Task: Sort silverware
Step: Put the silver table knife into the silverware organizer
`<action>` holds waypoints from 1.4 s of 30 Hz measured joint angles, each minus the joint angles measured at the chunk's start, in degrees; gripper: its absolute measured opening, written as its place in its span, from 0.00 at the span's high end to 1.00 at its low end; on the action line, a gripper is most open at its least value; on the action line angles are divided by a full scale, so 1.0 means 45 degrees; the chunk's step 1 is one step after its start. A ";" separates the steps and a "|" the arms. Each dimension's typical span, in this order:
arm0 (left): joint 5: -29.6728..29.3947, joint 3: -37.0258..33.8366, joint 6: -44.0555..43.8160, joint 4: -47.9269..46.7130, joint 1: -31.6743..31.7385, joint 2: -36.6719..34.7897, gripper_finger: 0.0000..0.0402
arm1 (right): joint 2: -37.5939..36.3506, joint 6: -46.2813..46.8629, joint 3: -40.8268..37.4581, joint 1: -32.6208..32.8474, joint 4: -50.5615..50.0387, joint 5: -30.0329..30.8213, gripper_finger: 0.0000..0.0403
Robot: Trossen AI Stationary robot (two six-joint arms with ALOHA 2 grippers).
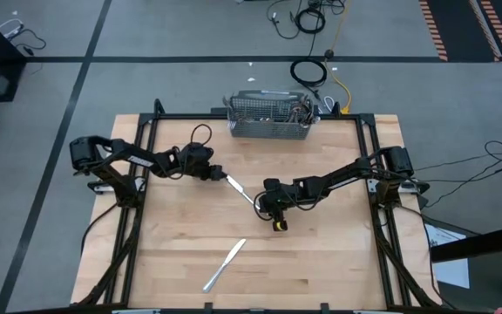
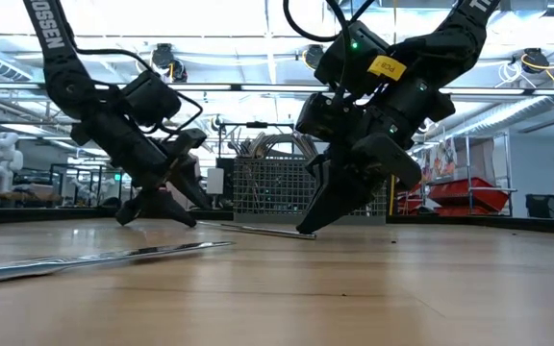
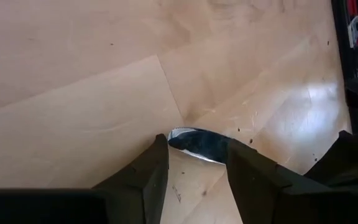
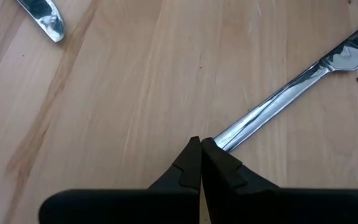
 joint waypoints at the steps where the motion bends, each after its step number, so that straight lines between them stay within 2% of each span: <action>1: -0.0042 -0.0005 -0.0055 0.0232 0.0020 0.0109 0.59 | 0.0000 -0.0068 -0.0002 -0.0001 0.0000 0.0004 1.00; 4: 0.0025 0.0027 -0.0216 0.1668 0.0023 0.0791 0.59 | -0.0003 -0.0203 -0.0007 -0.0001 -0.0029 0.0005 1.00; 8: 0.0372 0.0341 0.0101 0.1999 -0.0004 0.1225 0.59 | -0.0005 -0.0258 -0.0004 -0.0002 -0.0058 -0.0029 1.00; 16: 0.0744 0.0636 0.0998 0.0837 0.0217 0.1085 0.59 | -0.0015 -0.0267 -0.0002 0.0002 -0.0205 -0.0257 1.00; 21: -0.0646 0.0767 0.2575 -0.0120 0.0741 0.0763 0.59 | -0.0022 -0.0334 0.0012 0.0081 -0.0329 -0.0258 1.00; 23: -0.0544 0.1030 0.2842 -0.0611 0.1160 0.0653 0.59 | -0.0026 -0.0350 0.0012 0.0178 -0.0407 -0.0271 1.00; 28: 0.0800 0.1484 0.2906 -0.1305 0.2205 0.0588 0.59 | -0.0034 -0.0568 0.0027 0.0437 -0.0925 -0.0418 1.00; 32: 0.2478 0.1578 0.3355 -0.1566 0.2541 0.0576 0.59 | -0.0034 -0.0551 0.0032 0.0503 -0.1062 -0.0425 1.00; 42: 0.3190 0.1632 0.4031 -0.2958 0.2497 0.0547 0.59 | -0.0034 -0.0413 0.0032 0.0503 -0.1042 -0.0374 1.00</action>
